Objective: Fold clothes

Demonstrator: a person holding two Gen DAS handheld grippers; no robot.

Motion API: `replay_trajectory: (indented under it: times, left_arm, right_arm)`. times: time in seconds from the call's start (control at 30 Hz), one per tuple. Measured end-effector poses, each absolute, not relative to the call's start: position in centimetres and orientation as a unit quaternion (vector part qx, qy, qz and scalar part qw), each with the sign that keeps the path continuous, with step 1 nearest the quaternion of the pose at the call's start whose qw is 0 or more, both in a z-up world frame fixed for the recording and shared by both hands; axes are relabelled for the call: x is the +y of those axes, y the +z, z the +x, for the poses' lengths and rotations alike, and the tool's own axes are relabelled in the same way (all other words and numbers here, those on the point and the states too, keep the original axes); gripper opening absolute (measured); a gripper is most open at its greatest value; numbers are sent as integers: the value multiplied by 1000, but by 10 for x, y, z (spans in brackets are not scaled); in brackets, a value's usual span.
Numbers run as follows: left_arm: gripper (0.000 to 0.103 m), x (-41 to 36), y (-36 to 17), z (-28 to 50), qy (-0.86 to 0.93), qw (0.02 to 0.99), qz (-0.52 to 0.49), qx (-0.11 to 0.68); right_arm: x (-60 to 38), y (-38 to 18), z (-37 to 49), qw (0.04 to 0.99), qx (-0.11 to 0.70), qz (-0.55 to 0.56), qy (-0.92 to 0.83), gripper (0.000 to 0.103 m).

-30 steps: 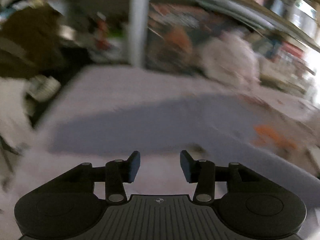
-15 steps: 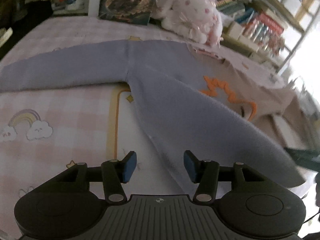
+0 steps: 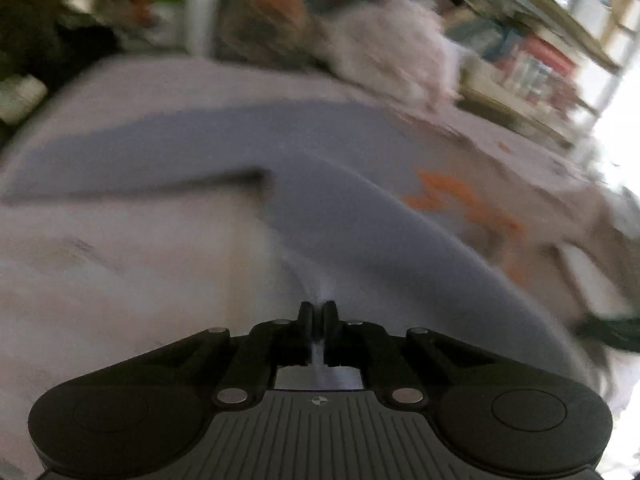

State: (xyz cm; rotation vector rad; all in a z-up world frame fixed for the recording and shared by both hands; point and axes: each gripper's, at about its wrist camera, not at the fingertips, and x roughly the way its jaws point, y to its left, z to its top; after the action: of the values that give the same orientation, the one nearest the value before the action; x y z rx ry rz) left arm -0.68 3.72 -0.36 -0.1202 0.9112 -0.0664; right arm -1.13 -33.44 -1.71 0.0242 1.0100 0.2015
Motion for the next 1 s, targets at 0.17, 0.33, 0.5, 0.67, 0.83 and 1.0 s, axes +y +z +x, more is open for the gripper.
replay_trajectory:
  times: [0.17,0.33,0.5,0.67,0.83,1.0]
  left_arm:
    - [4,49,-1,-9,-28,891,7,454]
    - [3,46,-7,-18,-35,888,-8,459]
    - [3,47,-8,-24,-35,888,-26,458]
    - [4,52,-12,-25,-33,883,-34,467]
    - [4,57,-17,-13,-15,886,-31,462]
    - [4,72,-18,-15,7,889,-30,458]
  right_arm:
    - [-335,-13,-20,856,504,38,108,24]
    - [-335,-14,-28,857,504,38,97,32]
    - [-330,-16,-29,859,502,28,99,11]
    - [-306,-24,2,887,454,-46,70,10]
    - [-284,-28,13,887,442,-100,88,10]
    - [-289,-27,3,870,472,-48,135,10]
